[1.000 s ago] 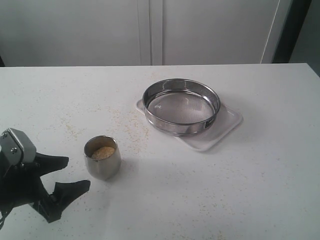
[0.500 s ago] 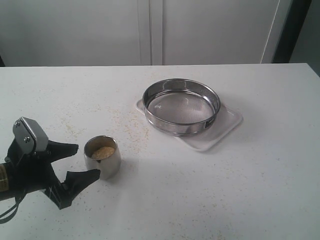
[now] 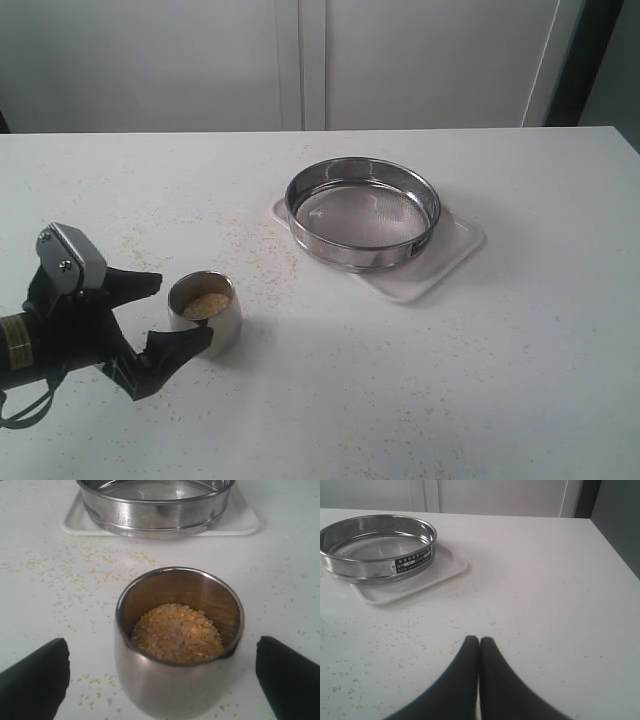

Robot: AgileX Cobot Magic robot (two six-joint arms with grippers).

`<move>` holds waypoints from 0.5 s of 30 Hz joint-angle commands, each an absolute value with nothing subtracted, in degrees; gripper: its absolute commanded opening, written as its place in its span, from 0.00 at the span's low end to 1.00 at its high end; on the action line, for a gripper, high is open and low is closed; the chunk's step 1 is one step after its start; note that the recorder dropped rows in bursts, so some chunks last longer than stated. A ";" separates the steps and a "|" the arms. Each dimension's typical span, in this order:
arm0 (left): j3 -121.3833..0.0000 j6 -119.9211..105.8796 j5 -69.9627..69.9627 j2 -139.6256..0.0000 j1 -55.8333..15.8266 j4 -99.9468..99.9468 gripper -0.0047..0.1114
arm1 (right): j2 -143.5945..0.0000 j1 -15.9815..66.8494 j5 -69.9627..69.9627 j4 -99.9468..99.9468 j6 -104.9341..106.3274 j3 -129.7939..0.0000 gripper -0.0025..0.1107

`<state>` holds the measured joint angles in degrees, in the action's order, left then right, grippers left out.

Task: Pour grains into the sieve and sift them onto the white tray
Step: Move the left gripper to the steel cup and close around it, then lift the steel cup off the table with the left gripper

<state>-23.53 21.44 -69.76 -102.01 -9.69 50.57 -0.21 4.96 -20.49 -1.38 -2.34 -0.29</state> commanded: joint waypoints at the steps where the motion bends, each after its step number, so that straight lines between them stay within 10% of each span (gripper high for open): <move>1: -25.54 22.44 -69.96 -105.22 -12.18 50.16 0.95 | 0.00 4.54 -19.66 -1.55 -2.15 0.00 0.02; 15: -30.84 24.01 -69.96 -112.25 -12.71 48.38 0.95 | 0.00 4.54 -19.66 -1.55 -2.15 0.00 0.02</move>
